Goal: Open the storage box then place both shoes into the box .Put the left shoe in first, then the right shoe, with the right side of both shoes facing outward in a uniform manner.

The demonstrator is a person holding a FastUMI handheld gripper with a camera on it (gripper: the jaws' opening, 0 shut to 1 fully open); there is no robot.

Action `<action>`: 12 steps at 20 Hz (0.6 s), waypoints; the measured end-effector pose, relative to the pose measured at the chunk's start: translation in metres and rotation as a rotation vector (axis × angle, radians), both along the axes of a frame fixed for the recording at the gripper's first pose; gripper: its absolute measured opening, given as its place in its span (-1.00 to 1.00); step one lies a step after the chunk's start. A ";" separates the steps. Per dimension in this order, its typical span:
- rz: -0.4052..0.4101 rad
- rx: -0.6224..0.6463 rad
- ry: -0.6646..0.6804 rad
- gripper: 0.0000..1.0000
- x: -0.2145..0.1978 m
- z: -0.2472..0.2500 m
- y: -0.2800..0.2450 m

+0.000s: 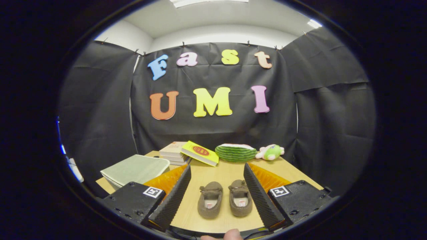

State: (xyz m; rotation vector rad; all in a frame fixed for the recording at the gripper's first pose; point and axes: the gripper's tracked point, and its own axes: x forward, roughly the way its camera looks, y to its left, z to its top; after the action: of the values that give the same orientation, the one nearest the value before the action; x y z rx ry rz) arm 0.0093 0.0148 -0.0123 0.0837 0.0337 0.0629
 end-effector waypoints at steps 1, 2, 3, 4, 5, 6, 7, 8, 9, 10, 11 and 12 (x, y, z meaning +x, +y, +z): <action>-0.001 -0.003 -0.001 1.00 0.001 0.000 0.000; -0.007 -0.008 -0.004 1.00 0.001 0.001 -0.002; -0.014 -0.011 -0.010 1.00 0.002 0.002 -0.003; -0.009 -0.012 -0.014 1.00 0.004 0.003 -0.001; -0.002 -0.012 -0.012 1.00 0.004 0.002 0.002; 0.008 -0.011 -0.010 1.00 0.006 -0.001 0.005; 0.025 -0.012 -0.009 1.00 0.007 -0.002 0.009; 0.040 -0.011 -0.007 1.00 0.009 -0.002 0.012; 0.064 -0.006 -0.006 1.00 0.013 -0.002 0.019; 0.094 0.002 0.004 1.00 0.016 -0.006 0.026; 0.127 0.016 0.016 1.00 0.019 -0.009 0.034; 0.163 0.033 0.030 1.00 0.021 -0.012 0.043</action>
State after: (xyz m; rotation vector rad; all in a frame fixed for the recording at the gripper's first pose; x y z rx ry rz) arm 0.0302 0.0574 -0.0241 0.1150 0.0697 0.2251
